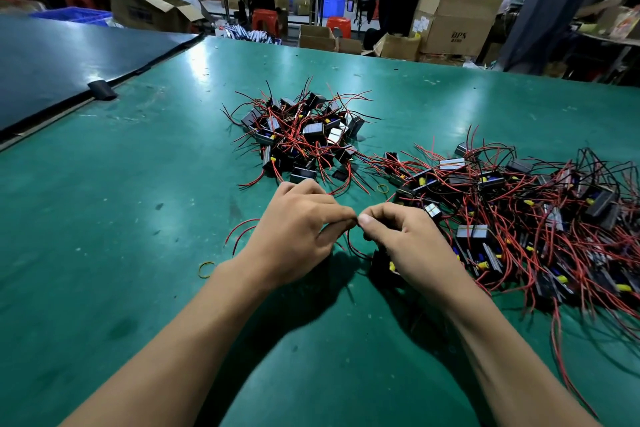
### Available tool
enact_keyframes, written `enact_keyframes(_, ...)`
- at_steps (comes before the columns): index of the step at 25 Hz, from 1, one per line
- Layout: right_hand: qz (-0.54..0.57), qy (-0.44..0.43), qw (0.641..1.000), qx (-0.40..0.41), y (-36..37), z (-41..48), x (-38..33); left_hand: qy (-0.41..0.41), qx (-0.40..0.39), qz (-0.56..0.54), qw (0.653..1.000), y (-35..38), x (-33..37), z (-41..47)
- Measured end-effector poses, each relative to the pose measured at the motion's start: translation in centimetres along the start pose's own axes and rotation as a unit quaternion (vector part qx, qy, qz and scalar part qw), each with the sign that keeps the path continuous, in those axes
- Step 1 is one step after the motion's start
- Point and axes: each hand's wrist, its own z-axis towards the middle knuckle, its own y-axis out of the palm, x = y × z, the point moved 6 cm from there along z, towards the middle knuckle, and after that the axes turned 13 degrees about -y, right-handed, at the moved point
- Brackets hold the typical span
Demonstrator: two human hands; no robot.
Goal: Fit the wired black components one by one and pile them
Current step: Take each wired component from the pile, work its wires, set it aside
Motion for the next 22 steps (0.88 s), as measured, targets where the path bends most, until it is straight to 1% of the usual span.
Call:
enact_keyframes(1, -0.017, -0.003, 1.000, 0.002, -0.2, 0.0, 0.0, -0.013, -0.009, -0.015, 1.000, 0.1, -0.2, 0.1)
enact_keyframes(4, -0.133, -0.017, 0.991, 0.023, -0.7, 0.0, 0.3, -0.074, -0.017, -0.092, 0.993, -0.8, -1.1, 0.6)
enact_keyframes(6, -0.163, -0.003, 0.987, 0.013, -0.4, 0.0, 0.6, -0.086, -0.015, -0.129, 0.988, -2.2, -1.2, 1.1)
enact_keyframes(7, -0.187, 0.003, 0.982, 0.001, -0.1, 0.0, 0.7, -0.089, -0.034, -0.145, 0.985, -2.6, -1.1, 1.2)
enact_keyframes(9, -0.225, 0.007, 0.974, -0.023, 0.4, 0.1, 0.6, -0.100, -0.112, -0.159, 0.976, -2.7, -0.8, 1.2)
enact_keyframes(11, -0.217, 0.010, 0.975, -0.040, 0.8, 0.2, 0.4, -0.101, -0.194, -0.124, 0.968, -2.0, -0.4, 0.8)
enact_keyframes(12, -0.207, 0.011, 0.977, -0.046, 1.0, 0.2, 0.4, -0.092, -0.220, -0.098, 0.966, -1.6, -0.1, 0.6)
enact_keyframes(14, -0.182, 0.013, 0.982, -0.046, 1.0, 0.2, 0.3, -0.064, -0.245, -0.060, 0.966, -0.8, 0.4, 0.3)
enact_keyframes(16, -0.138, 0.015, 0.990, -0.020, 0.8, 0.2, 0.2, -0.044, -0.254, -0.053, 0.965, -0.2, 0.5, 0.1)
enact_keyframes(18, -0.108, 0.022, 0.994, -0.009, 0.7, 0.2, 0.1, -0.035, -0.246, -0.055, 0.967, 0.1, 0.4, 0.2)
enact_keyframes(22, -0.092, 0.036, 0.993, -0.059, 1.4, 0.0, 0.1, -0.065, -0.229, -0.092, 0.967, 0.4, -0.3, 0.2)
